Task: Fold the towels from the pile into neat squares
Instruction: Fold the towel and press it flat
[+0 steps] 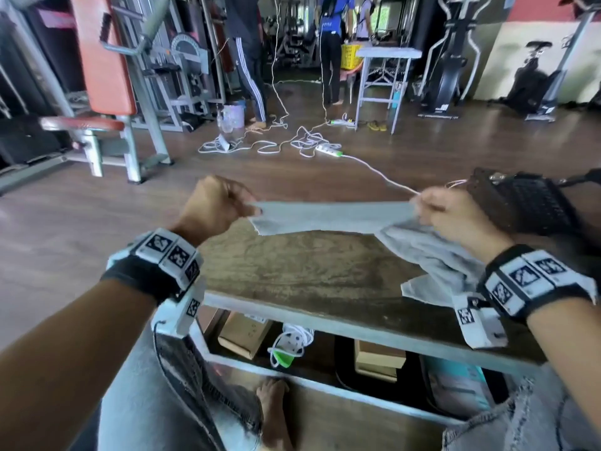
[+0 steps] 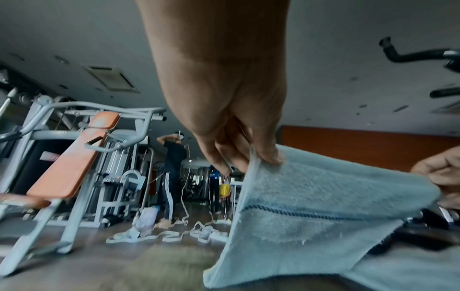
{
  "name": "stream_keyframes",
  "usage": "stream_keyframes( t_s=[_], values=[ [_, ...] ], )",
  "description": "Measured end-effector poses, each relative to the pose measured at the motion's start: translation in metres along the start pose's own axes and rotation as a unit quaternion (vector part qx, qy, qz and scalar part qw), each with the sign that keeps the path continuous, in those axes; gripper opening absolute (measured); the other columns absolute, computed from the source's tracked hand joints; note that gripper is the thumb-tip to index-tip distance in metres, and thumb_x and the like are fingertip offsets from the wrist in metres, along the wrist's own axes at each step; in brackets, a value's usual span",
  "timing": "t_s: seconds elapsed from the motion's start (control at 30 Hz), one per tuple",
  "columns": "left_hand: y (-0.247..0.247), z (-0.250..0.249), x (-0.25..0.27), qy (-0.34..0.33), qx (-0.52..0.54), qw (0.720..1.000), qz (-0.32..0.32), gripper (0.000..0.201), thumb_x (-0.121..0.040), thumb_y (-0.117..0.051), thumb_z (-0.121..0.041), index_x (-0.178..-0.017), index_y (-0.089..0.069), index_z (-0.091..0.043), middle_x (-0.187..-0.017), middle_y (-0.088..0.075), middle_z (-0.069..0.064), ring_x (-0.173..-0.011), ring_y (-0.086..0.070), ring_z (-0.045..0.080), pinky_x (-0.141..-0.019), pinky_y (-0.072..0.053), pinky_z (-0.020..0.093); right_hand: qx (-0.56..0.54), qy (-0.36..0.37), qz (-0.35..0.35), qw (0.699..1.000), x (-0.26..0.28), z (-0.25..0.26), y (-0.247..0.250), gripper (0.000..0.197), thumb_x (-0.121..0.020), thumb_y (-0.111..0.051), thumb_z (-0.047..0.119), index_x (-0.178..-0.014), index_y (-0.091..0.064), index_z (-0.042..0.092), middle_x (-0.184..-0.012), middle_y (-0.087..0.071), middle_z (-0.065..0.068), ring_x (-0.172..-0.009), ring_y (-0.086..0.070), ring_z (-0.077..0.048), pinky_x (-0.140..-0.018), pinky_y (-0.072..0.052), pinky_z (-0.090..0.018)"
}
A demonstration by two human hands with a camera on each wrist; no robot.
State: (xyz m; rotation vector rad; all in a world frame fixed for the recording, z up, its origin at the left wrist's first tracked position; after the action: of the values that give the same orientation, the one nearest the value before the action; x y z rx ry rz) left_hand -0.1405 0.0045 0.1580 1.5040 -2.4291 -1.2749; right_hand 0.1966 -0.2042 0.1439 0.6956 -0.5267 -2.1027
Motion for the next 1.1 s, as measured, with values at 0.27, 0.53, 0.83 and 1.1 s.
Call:
stream_keyframes(
  t_s=[0.27, 0.53, 0.83, 1.1],
  values=[
    [-0.061, 0.062, 0.075, 0.107, -0.133, 0.929, 0.328, 0.014, -0.075, -0.082, -0.039, -0.086, -0.078, -0.032, -0.081, -0.073, -0.025, -0.083, -0.066, -0.007, -0.081, -0.045, 0.02, 0.145, -0.109, 0.319, 0.93, 0.053, -0.072, -0.061, 0.015, -0.096, -0.062, 0.007, -0.089, -0.07, 0.016, -0.08, -0.072, 0.004, -0.075, -0.065, -0.009, -0.063, -0.048, -0.013],
    [-0.082, 0.087, 0.037, 0.129, -0.124, 0.962, 0.208, 0.014, -0.081, -0.079, -0.023, -0.092, -0.079, -0.014, -0.086, -0.072, -0.005, -0.072, -0.062, -0.002, -0.071, -0.048, 0.014, 0.131, -0.117, 0.225, 0.958, 0.01, -0.089, -0.077, 0.017, -0.097, -0.062, 0.009, -0.112, -0.071, 0.008, -0.107, -0.073, -0.006, -0.101, -0.068, -0.019, -0.092, -0.055, -0.036],
    [-0.125, 0.133, -0.01, 0.177, -0.149, 0.965, 0.126, 0.007, -0.082, -0.076, -0.019, -0.075, -0.074, -0.017, -0.085, -0.073, 0.002, -0.079, -0.067, 0.015, -0.069, -0.05, 0.023, 0.18, -0.096, 0.136, 0.97, -0.039, -0.123, -0.127, 0.015, -0.097, -0.057, 0.008, -0.097, -0.072, 0.011, -0.098, -0.07, -0.003, -0.091, -0.06, -0.017, -0.079, -0.041, -0.025],
    [-0.144, 0.146, -0.013, 0.164, -0.188, 0.952, 0.179, 0.02, -0.085, -0.073, -0.02, -0.103, -0.072, -0.011, -0.1, -0.068, 0.002, -0.089, -0.06, 0.016, -0.077, -0.046, 0.024, 0.214, -0.065, 0.181, 0.958, -0.043, -0.131, -0.144, 0.01, -0.094, -0.067, 0.016, -0.089, -0.074, 0.01, -0.083, -0.071, -0.003, -0.078, -0.065, -0.019, -0.068, -0.05, -0.032]
  ],
)
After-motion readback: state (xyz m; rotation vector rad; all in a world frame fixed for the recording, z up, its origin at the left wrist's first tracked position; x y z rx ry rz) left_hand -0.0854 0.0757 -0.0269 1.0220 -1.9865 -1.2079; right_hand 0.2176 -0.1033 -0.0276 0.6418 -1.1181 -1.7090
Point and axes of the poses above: each hand's wrist, its own x-axis away from the middle knuckle, its own y-axis out of the back of the hand, z = x × y, the point moved 5 cm from there along -x, towards the middle knuckle
